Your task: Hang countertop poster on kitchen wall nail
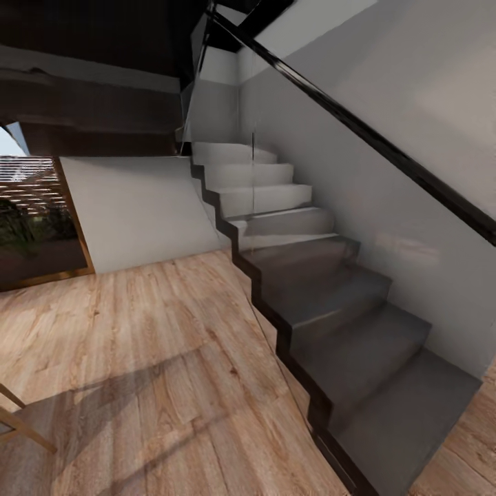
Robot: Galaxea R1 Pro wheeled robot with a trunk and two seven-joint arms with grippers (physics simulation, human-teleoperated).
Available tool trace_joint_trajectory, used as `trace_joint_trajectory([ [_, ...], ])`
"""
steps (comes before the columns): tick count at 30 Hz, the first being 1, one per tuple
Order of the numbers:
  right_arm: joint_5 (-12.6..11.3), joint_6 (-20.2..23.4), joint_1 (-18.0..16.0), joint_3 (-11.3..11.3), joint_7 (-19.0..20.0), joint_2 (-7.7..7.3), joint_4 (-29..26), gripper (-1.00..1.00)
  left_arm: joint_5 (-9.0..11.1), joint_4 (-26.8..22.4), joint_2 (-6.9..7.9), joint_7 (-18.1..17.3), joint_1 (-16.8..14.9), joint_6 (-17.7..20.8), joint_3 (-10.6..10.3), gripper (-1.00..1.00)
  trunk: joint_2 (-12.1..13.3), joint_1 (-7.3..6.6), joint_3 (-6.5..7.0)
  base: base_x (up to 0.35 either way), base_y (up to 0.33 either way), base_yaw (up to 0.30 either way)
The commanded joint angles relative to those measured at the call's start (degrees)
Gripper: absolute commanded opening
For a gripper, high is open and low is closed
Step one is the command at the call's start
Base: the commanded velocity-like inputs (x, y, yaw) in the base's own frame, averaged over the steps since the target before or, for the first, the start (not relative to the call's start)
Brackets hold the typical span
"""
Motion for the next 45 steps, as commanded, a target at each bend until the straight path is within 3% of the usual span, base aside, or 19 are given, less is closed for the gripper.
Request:
trace_joint_trajectory([
  [1, 0.1, -0.2, 0.0, 0.0, -0.1, -0.01, 0.1, 1.0, 0.0, -0.1, -0.01, 0.0, 0.0, -0.1, 0.1, 1.0, 0.0, -0.02, -0.05, -0.173, -0.245, 0.002],
  [10, 0.1, -0.3, 0.0, 0.0, -0.1, -0.01, 0.1, 1.0, 0.0, -0.1, -0.01, 0.0, 0.0, -0.1, 0.1, 1.0, 0.0, -0.02, -0.09, -0.177, -0.251, 0.042],
  [25, 0.1, -0.3, 0.0, 0.0, -0.1, -0.01, 0.1, 1.0, 0.0, -0.1, -0.01, 0.0, 0.0, -0.1, 0.1, 1.0, 0.0, -0.02, -0.42, -0.173, -0.252, 0.248],
  [45, 0.1, -0.3, 0.0, 0.1, -0.2, 0.07, 0.7, 1.0, 0.0, -0.1, -0.01, 0.0, 0.0, -0.1, 0.1, 1.0, 0.0, -0.02, -0.92, -0.009, -0.021, 0.27],
])
